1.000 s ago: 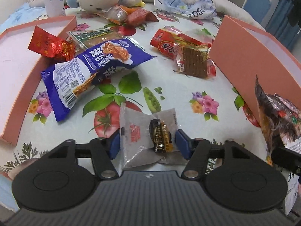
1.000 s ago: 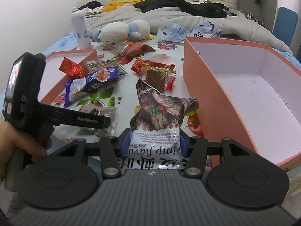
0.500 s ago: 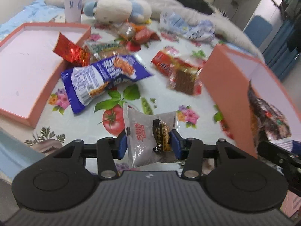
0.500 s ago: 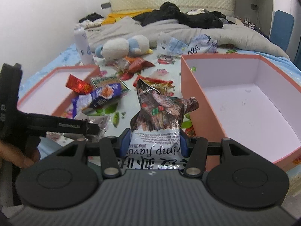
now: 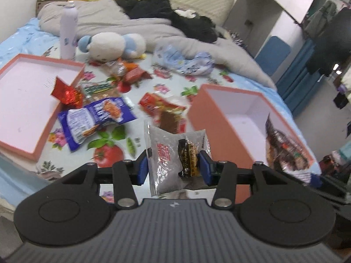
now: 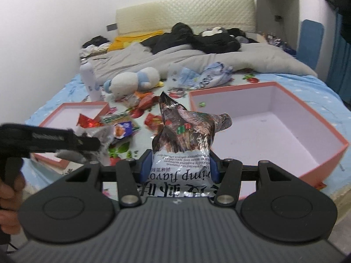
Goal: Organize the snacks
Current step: 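Carry both held packets over the deep pink box with both grippers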
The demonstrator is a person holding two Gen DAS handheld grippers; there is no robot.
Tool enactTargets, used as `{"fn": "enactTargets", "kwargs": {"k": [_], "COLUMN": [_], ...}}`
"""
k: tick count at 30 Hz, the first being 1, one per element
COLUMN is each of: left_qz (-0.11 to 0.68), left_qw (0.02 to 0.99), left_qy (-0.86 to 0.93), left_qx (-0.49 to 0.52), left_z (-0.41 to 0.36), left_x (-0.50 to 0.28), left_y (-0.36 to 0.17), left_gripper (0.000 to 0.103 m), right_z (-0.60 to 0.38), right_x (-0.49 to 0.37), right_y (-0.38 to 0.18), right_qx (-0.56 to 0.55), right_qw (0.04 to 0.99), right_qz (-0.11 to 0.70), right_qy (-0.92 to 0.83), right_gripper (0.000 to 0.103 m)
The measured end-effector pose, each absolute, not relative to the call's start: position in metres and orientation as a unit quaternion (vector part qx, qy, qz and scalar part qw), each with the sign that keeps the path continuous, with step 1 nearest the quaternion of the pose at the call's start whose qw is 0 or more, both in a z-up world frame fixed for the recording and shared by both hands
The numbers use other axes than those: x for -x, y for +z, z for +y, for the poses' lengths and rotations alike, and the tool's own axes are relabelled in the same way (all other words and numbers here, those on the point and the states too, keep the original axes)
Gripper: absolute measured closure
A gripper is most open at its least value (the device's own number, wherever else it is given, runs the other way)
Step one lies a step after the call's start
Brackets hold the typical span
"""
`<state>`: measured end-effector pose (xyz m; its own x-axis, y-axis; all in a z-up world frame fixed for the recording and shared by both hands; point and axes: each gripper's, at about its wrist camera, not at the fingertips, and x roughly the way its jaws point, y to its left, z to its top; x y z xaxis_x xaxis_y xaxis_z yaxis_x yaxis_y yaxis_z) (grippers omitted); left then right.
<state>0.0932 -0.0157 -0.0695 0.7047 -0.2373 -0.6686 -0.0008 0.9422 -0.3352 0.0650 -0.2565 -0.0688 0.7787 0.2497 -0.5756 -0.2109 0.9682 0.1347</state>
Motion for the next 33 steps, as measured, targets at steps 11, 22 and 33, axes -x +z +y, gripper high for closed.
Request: {"fn": "enactTargets", "kwargs": {"k": [11, 22, 33], "left_qz": [0.364, 0.371, 0.406], "left_qw": [0.911, 0.905, 0.890], "left_qy": [-0.135, -0.171, -0.182], "left_qx": [0.139, 0.116, 0.098], "left_z": [-0.080, -0.136, -0.177], "left_x": [-0.113, -0.178, -0.266], "left_y": [-0.048, -0.054, -0.071], "left_gripper": [0.050, 0.050, 0.050], "right_z": [-0.298, -0.335, -0.360], "right_x": [-0.067, -0.121, -0.192], "right_y": [-0.064, -0.072, -0.091], "right_qx": [-0.045, -0.063, -0.064], "right_qw": [0.954, 0.959, 0.949], "right_qz": [0.289, 0.272, 0.305], "right_qy": [0.071, 0.045, 0.044], "right_gripper": [0.049, 0.049, 0.048]}}
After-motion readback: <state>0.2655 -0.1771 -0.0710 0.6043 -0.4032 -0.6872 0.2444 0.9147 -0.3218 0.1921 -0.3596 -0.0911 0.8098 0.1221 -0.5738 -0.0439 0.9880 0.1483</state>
